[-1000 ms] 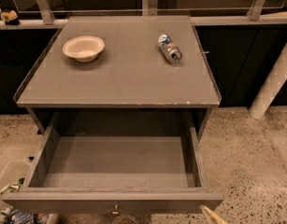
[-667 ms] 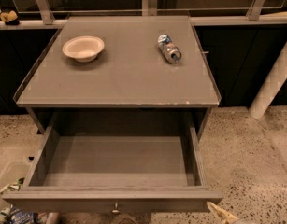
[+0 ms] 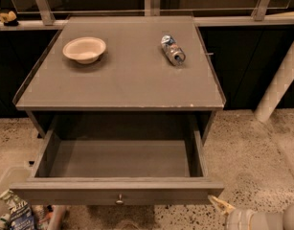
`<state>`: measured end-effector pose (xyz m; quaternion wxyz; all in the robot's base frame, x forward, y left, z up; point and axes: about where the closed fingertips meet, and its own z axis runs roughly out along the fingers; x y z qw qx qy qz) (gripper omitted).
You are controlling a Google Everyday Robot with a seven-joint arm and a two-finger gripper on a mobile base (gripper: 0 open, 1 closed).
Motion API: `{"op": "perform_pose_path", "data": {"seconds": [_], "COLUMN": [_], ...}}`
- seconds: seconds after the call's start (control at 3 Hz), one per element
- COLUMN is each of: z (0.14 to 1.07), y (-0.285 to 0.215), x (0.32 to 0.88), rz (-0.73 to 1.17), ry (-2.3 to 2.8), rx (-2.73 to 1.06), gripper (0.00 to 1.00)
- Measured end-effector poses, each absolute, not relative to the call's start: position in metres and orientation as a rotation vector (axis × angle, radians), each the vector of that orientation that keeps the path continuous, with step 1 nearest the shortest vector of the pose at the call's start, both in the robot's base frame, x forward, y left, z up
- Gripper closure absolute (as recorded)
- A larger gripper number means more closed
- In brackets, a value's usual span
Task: Close top drawer
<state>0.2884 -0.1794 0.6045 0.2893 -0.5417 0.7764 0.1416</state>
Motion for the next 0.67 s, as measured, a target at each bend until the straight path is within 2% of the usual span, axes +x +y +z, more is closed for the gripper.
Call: {"op": "perform_pose_path", "data": {"seconds": [0.67], "z": [0.587], "y": [-0.177], "x": [0.355], "rz": [0.489], "ry": [2.074], "rx": [-1.480], "gripper": [0.00]}}
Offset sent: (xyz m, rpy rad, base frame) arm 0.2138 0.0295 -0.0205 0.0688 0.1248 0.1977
